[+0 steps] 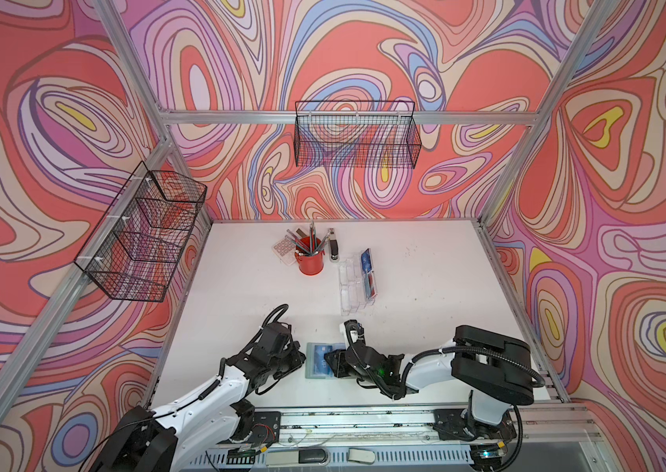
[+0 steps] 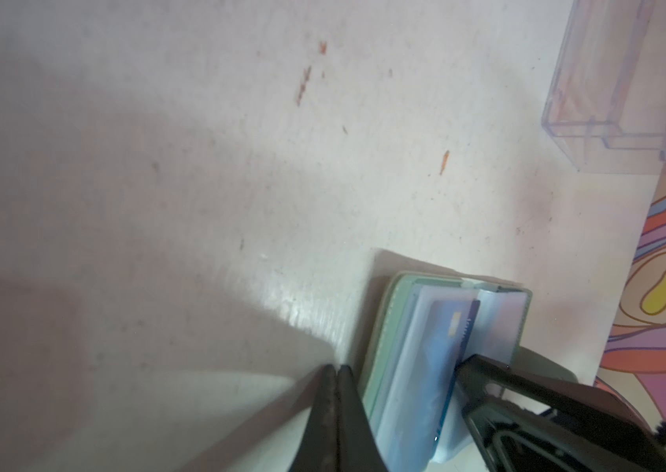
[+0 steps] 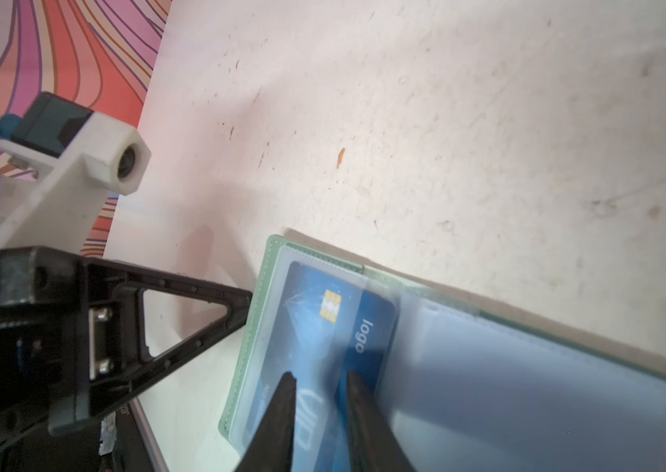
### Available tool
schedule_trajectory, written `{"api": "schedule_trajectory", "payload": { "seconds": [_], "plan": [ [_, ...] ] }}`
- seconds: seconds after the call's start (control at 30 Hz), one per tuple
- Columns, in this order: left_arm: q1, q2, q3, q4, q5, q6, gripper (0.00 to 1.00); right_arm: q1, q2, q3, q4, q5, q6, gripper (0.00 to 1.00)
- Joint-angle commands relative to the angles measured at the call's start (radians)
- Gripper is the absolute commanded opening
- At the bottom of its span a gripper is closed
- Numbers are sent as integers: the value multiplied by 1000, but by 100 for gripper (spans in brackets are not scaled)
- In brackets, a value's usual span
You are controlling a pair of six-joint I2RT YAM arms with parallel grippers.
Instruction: Put the credit cards into the card holder
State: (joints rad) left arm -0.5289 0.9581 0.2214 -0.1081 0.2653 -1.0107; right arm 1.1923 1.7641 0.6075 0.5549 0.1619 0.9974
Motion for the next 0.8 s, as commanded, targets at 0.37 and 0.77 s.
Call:
{"api": "schedule_trajectory", "payload": {
  "seconds": [0.37,0.77],
  "plan": [
    [1,68,-38,48,93,-19,0,15,-59,20,-209,113,23,25],
    [1,195,-31,136,128,-18,0,36,-117,52,-363,222,26,26]
  ]
}}
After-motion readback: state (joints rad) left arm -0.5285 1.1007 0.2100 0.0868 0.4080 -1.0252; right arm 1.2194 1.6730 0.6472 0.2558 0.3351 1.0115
